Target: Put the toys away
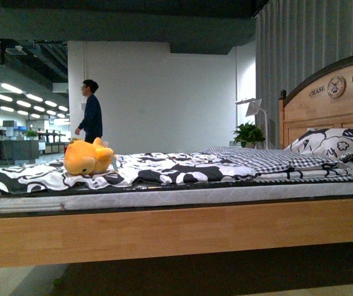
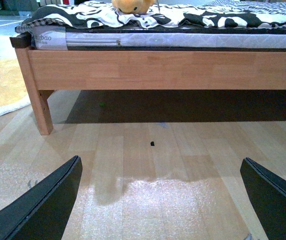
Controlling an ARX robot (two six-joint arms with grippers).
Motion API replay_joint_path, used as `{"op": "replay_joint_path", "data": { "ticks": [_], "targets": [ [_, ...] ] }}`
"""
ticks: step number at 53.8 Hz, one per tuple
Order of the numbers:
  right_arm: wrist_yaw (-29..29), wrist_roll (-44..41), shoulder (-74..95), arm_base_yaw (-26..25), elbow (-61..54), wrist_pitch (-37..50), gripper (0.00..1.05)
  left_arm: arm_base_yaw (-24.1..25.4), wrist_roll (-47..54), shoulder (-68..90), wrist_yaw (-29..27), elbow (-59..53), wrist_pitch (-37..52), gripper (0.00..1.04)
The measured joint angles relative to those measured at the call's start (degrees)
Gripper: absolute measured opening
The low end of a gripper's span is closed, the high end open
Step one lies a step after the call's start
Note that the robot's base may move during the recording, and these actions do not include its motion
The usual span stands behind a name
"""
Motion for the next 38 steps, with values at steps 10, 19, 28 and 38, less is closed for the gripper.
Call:
{"op": "replay_joint_path", "data": {
  "ticks": [10, 19, 28, 38],
  "targets": [
    [0.0, 0.0, 0.0, 0.0, 0.0, 0.0, 0.98, 0.0, 0.0, 0.0, 0.0, 0.0, 0.0, 0.98],
    [0.0, 0.0, 0.0, 0.0, 0.0, 0.0, 0.98, 0.0, 0.0, 0.0, 0.0, 0.0, 0.0, 0.98],
    [0.0, 0.0, 0.0, 0.0, 0.0, 0.0, 0.98, 0.0, 0.0, 0.0, 0.0, 0.0, 0.0, 0.98],
    [0.0, 0.0, 0.0, 0.0, 0.0, 0.0, 0.98, 0.0, 0.0, 0.0, 0.0, 0.0, 0.0, 0.98]
  ]
}}
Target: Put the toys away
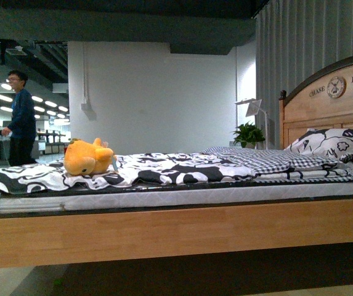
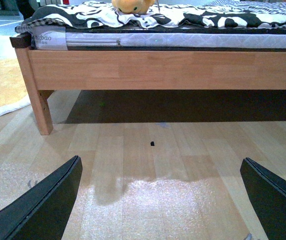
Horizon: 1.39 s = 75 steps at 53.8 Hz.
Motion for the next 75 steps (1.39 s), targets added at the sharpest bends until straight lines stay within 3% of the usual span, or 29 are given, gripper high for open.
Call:
{"op": "replay_joint_path", "data": {
  "ticks": [75],
  "targets": [
    [0.0, 0.0, 0.0, 0.0, 0.0, 0.0, 0.98, 0.0, 0.0, 0.0, 0.0, 0.0, 0.0, 0.98]
  ]
}}
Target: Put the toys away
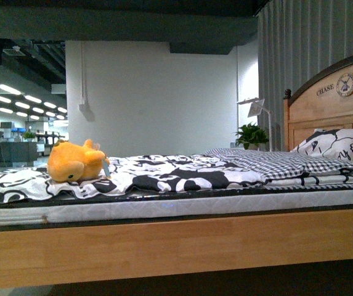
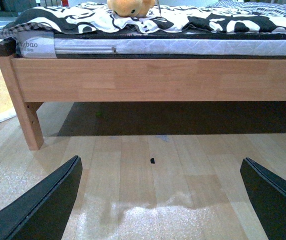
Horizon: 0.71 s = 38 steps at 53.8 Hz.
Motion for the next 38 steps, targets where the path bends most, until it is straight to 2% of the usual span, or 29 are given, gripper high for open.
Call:
{"op": "replay_joint_path", "data": {
  "ticks": [38],
  "targets": [
    [0.0, 0.0, 0.0, 0.0, 0.0, 0.0, 0.98, 0.0, 0.0, 0.0, 0.0, 0.0, 0.0, 0.98]
  ]
}}
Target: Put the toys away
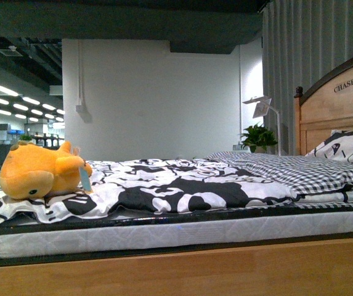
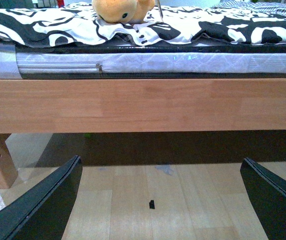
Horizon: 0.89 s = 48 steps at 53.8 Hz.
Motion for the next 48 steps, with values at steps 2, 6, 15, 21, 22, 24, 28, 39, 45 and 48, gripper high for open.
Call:
{"op": "replay_joint_path", "data": {
  "ticks": [2, 6, 15, 21, 22, 24, 28, 39, 45, 48],
  "targets": [
    [0.0, 0.0, 0.0, 0.0, 0.0, 0.0, 0.98, 0.0, 0.0, 0.0, 0.0, 0.0, 0.0, 0.98],
    [0.0, 0.0, 0.0, 0.0, 0.0, 0.0, 0.98, 0.0, 0.0, 0.0, 0.0, 0.0, 0.0, 0.98],
    [0.0, 0.0, 0.0, 0.0, 0.0, 0.0, 0.98, 0.0, 0.0, 0.0, 0.0, 0.0, 0.0, 0.98],
    [0.0, 0.0, 0.0, 0.0, 0.0, 0.0, 0.98, 0.0, 0.0, 0.0, 0.0, 0.0, 0.0, 0.98],
    [0.0, 0.0, 0.0, 0.0, 0.0, 0.0, 0.98, 0.0, 0.0, 0.0, 0.0, 0.0, 0.0, 0.98],
    [0.0, 0.0, 0.0, 0.0, 0.0, 0.0, 0.98, 0.0, 0.0, 0.0, 0.0, 0.0, 0.0, 0.98],
    [0.0, 0.0, 0.0, 0.0, 0.0, 0.0, 0.98, 0.0, 0.0, 0.0, 0.0, 0.0, 0.0, 0.98],
    [0.0, 0.0, 0.0, 0.0, 0.0, 0.0, 0.98, 0.0, 0.0, 0.0, 0.0, 0.0, 0.0, 0.98],
    [0.0, 0.0, 0.0, 0.0, 0.0, 0.0, 0.98, 0.0, 0.0, -0.1, 0.0, 0.0, 0.0, 0.98],
    [0.0, 0.0, 0.0, 0.0, 0.0, 0.0, 0.98, 0.0, 0.0, -0.1, 0.0, 0.0, 0.0, 0.98]
  ]
}}
